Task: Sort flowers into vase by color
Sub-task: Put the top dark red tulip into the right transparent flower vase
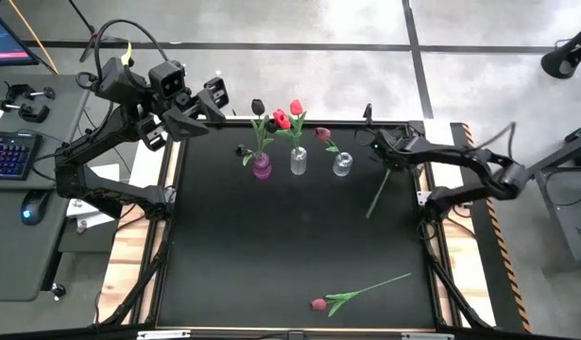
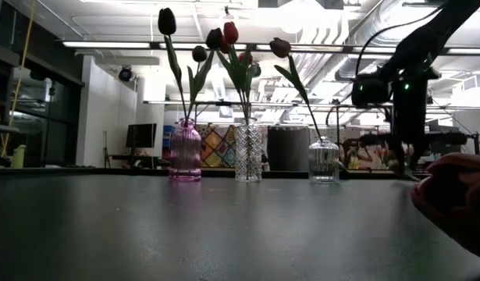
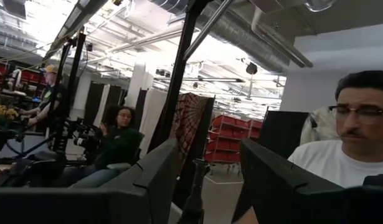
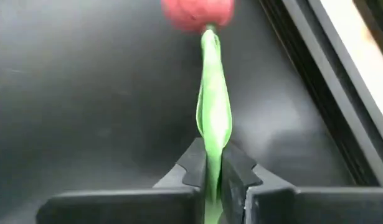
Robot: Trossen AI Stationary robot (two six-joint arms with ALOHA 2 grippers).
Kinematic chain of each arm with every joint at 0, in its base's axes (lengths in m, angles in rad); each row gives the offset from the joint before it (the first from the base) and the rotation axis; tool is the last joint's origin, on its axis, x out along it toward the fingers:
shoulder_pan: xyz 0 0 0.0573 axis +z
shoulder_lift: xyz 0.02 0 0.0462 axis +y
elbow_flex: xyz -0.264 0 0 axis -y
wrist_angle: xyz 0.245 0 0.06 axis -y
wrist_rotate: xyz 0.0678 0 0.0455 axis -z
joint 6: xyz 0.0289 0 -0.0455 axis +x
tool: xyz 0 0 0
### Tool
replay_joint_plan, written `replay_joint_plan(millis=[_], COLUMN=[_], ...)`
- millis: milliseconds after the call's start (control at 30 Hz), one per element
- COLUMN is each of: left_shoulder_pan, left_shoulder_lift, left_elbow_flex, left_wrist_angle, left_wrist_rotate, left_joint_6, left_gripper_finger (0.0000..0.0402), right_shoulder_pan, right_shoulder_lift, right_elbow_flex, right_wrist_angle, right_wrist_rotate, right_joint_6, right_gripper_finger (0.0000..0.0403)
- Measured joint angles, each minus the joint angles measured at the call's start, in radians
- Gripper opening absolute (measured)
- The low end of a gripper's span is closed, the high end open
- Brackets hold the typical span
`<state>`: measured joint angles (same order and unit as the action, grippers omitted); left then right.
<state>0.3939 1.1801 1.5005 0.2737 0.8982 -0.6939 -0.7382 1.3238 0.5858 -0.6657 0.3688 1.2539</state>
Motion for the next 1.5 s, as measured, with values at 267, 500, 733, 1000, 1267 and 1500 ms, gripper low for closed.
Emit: replay_joint_plan(millis=[267,500,733,1000,1267,1500], left_shoulder_pan=[0.000,0.000,0.000,0.000,-0.003,-0.003], left_shoulder_lift=[0.000,0.000,0.000,0.000,0.000,0.000], left_elbow_flex=[0.000,0.000,0.000,0.000,0.000,0.000], left_wrist_angle=[0.000,0.000,0.000,0.000,0.000,0.001], left_wrist_rotate=[-0.024,-0.079,-0.108,-0.156,-0.172,-0.176], left_joint_6=[0.027,0.052,0.073,0.104,0.081,0.044], left_gripper_finger=[0.0159,0.0159,0.0159,0.0159,0.0159,0.0159], right_shoulder_pan=[0.051,0.143,0.197,0.211,0.175,0.173], right_shoulder_lift=[-0.326,-0.561,-0.605,-0.405,-0.252,-0.246], right_elbow_flex=[0.000,0.002,0.002,0.002,0.002,0.002], right_wrist_angle=[0.327,0.858,0.877,1.084,1.460,1.426], right_wrist_rotate=[0.091,-0.132,-0.223,-0.299,-0.391,-0.400], right_joint_6=[-0.274,-0.893,-1.069,-1.169,-1.271,-1.321], right_gripper_finger=[0.0007,0.0002,0.0001,0.0000,0.0000,0.0000])
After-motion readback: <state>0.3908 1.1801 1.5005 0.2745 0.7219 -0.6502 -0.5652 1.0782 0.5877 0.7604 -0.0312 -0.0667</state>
